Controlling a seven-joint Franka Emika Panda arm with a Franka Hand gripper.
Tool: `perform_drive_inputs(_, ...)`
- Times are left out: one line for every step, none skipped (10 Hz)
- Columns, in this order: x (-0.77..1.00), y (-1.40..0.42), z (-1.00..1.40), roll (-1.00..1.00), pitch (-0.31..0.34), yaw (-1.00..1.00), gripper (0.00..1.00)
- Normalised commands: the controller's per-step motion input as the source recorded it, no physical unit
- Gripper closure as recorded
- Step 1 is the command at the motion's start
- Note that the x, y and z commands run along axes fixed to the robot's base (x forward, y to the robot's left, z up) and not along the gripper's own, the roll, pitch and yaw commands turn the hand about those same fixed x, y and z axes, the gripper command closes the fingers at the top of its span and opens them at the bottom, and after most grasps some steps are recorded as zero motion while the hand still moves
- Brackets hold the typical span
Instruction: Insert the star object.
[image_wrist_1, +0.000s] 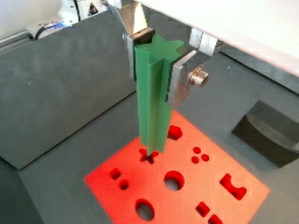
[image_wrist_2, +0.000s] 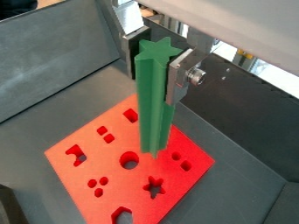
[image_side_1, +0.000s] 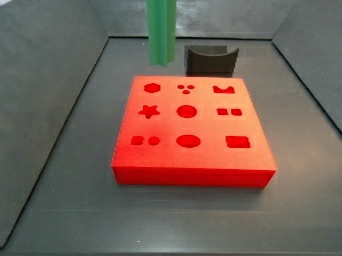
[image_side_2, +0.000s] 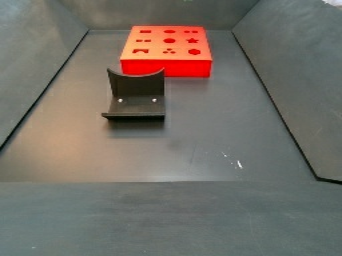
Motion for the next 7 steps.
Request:
perform_drive_inputs(0.00, 0.00, 0.00, -0.01, 0.000, 0.00, 1.00)
perform_drive_inputs(-0.02, 0.00, -0.03, 0.00, 0.000, 0.00, 1.00)
perform_drive_inputs(-0.01, 0.00, -0.10, 0.00, 0.031, -0.22, 1.00)
perform_drive_inputs(0.00, 0.11, -0.39, -0.07, 0.000, -0.77, 1.00)
perform_drive_inputs(0.00, 0.00, -0.55, -0.01, 0.000, -1.00, 1.00)
perform_drive_inputs(0.00, 0.00, -0.57, 0.00, 0.000, -1.00, 1.00)
perform_drive_inputs(0.00, 0.00, -0.67, 0.00, -0.029, -1.00, 1.00)
